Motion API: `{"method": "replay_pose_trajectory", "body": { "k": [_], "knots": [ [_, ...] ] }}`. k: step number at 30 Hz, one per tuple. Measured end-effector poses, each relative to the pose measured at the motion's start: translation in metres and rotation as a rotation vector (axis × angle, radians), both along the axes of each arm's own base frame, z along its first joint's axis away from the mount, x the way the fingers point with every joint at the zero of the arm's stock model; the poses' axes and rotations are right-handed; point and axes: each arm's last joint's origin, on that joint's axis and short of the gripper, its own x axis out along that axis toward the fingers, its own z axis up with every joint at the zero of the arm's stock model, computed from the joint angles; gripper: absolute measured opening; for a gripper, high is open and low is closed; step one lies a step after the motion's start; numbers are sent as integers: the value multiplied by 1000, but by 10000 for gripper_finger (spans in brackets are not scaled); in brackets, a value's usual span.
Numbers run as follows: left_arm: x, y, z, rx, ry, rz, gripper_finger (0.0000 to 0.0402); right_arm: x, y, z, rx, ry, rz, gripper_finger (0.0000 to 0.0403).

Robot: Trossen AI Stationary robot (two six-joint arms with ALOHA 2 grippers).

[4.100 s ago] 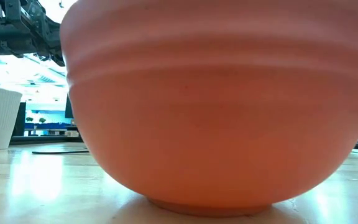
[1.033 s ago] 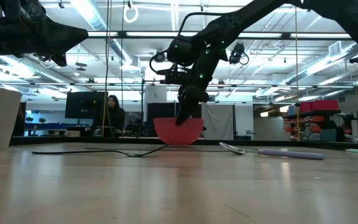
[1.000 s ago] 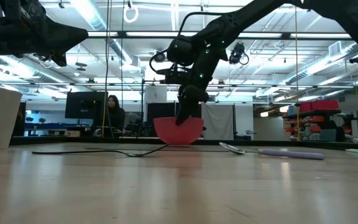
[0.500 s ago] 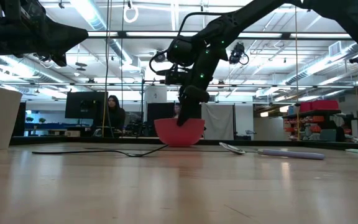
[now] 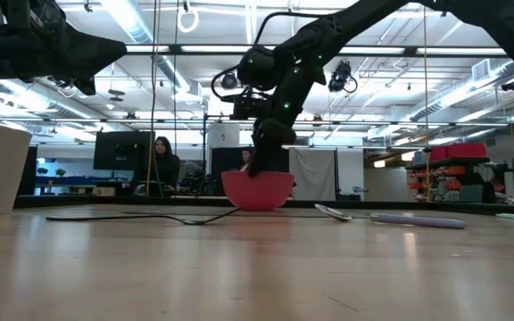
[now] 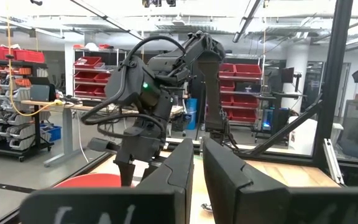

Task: Pick & Place Utensil
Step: Put the orange bowl in the center of the transparent mat, then put the purple spoon into the orange bowl

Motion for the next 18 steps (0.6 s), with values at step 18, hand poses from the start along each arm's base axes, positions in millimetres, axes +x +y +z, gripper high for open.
{"method": "replay_pose_trajectory", "body": {
  "k": [18],
  "knots": [
    [0,0,0,0,0,0,42,-42,106,96,-141,-12,-78,137]
  ]
}}
